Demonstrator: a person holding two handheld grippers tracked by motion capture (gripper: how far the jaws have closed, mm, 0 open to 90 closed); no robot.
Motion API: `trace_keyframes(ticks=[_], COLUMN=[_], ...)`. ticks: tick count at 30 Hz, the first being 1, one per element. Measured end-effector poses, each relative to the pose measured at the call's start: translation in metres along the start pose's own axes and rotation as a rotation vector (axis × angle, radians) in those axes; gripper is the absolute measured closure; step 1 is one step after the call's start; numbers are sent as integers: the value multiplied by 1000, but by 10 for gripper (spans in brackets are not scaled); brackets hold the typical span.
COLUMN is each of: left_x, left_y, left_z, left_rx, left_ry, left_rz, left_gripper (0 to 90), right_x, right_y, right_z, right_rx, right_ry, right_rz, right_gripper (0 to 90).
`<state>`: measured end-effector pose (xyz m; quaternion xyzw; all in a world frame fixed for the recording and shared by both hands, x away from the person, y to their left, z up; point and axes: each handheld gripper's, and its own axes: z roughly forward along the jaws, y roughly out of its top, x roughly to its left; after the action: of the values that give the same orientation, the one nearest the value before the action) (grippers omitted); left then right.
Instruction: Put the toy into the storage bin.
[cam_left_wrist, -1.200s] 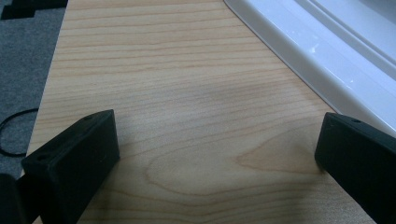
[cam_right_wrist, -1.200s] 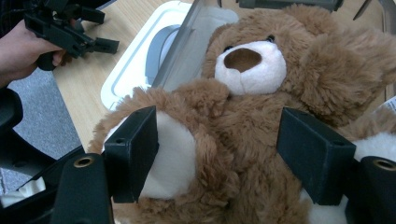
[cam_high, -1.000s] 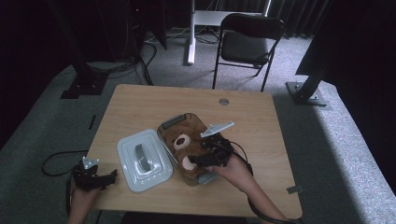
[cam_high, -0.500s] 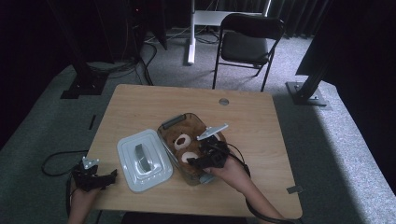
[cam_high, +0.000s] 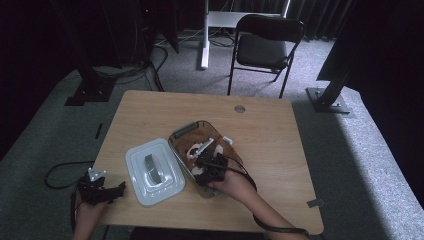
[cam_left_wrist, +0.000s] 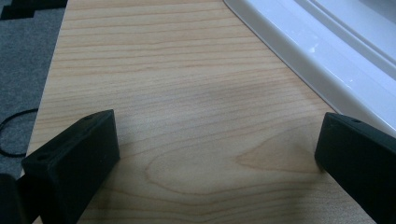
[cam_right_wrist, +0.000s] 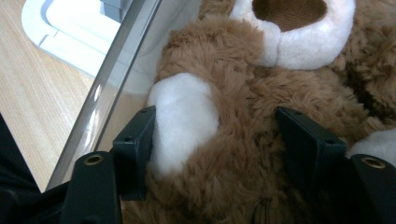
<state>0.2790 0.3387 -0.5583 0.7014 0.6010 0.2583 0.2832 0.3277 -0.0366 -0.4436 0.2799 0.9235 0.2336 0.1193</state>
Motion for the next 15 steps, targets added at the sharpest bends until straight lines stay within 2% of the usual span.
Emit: trace_keyframes(ticks=[2, 4, 6, 7, 8, 9, 11, 13, 15], left_x=[0, 0, 0, 0, 0, 0, 0, 0, 0], left_y=[0, 0, 0, 0, 0, 0, 0, 0, 0], left_z=[0, 0, 0, 0, 0, 0, 0, 0, 0], left_rx=[0, 0, 0, 0, 1, 1, 1, 1, 1], left_ry=[0, 0, 0, -1, -1, -1, 0, 0, 0], left_rz=[0, 0, 0, 1, 1, 0, 0, 1, 0], left_gripper=[3, 3, 3, 3, 3, 3, 3, 3, 3], right_x=[1, -1, -6, -11, -13, -17, -22, -29, -40], right_y=[-2, -5, -6, -6, -6, -6, -7, -8, -11], right_z=[-1, -6, -15, -25, -31, -44, -60, -76, -86], right_rx=[-20, -49, -84, -117, -138, -182, -234, -271, -294], right_ry=[-13, 6, 52, 97, 111, 128, 121, 79, 55], right_rz=[-5, 17, 42, 68, 78, 88, 105, 108, 141], right_gripper=[330, 321, 315, 316, 317, 317, 329, 333, 359])
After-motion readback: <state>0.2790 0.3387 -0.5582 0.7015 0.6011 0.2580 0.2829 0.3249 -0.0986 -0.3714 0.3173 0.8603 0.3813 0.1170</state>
